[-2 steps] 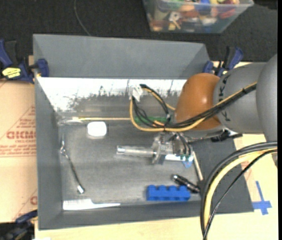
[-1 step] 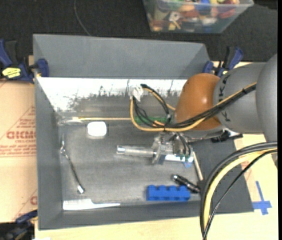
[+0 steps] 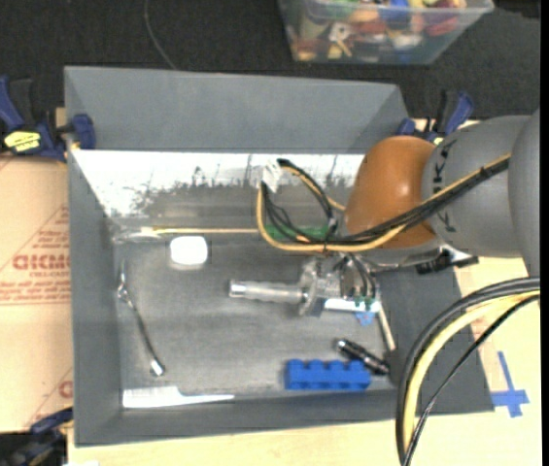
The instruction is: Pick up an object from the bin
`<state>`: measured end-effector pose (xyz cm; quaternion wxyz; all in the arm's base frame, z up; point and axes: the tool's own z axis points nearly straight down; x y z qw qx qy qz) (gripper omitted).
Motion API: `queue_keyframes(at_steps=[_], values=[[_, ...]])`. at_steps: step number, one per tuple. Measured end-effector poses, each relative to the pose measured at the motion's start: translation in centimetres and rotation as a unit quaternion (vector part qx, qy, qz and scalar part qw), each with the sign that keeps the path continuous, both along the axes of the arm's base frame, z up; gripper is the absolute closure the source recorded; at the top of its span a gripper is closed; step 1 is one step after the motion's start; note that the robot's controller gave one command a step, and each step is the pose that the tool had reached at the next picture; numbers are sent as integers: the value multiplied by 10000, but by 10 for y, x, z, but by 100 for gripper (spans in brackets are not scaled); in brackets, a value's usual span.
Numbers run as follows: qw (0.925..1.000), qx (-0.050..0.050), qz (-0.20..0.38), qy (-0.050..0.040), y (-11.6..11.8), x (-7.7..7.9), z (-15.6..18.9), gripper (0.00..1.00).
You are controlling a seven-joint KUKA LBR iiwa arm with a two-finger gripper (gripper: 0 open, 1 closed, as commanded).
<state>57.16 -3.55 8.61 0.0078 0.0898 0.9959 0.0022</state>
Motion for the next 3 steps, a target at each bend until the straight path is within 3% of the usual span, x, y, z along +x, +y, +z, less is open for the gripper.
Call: queue_keyframes(at_steps=[3], values=[[10000,-2,4,-19,-1,1,58,100]])
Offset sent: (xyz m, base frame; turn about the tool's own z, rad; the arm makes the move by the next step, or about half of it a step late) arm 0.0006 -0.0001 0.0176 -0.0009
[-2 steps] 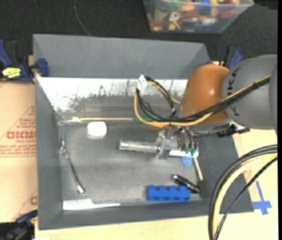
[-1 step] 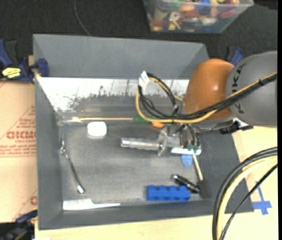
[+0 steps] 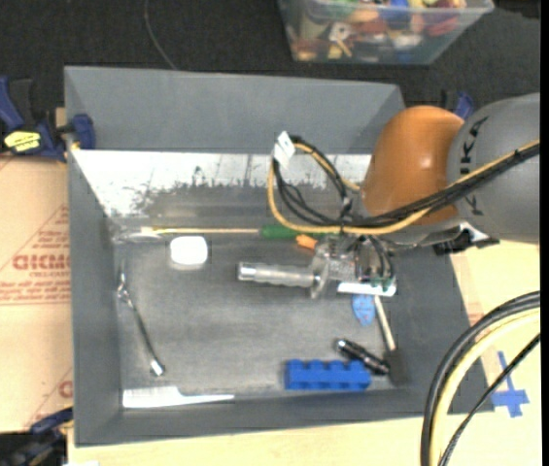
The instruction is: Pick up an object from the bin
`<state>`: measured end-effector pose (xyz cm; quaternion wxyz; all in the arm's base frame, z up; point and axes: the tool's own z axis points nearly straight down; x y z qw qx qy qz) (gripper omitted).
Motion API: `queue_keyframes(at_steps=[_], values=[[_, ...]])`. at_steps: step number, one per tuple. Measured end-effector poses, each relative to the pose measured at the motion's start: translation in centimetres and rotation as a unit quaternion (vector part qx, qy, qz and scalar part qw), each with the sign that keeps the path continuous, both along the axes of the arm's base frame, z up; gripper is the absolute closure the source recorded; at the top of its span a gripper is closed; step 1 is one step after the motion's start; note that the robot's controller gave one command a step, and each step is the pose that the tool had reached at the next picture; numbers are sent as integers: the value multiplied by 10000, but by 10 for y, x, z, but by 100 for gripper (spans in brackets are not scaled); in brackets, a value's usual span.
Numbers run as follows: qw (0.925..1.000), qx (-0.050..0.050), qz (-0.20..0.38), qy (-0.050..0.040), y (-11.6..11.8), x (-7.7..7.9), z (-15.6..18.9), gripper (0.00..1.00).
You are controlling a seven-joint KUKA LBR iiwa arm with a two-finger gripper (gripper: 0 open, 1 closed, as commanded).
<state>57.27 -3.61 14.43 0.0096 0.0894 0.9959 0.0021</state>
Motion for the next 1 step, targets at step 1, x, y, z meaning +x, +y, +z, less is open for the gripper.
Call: queue_keyframes(at_steps=[1], values=[[10000,-1,0,-13,0,0,18,100]])
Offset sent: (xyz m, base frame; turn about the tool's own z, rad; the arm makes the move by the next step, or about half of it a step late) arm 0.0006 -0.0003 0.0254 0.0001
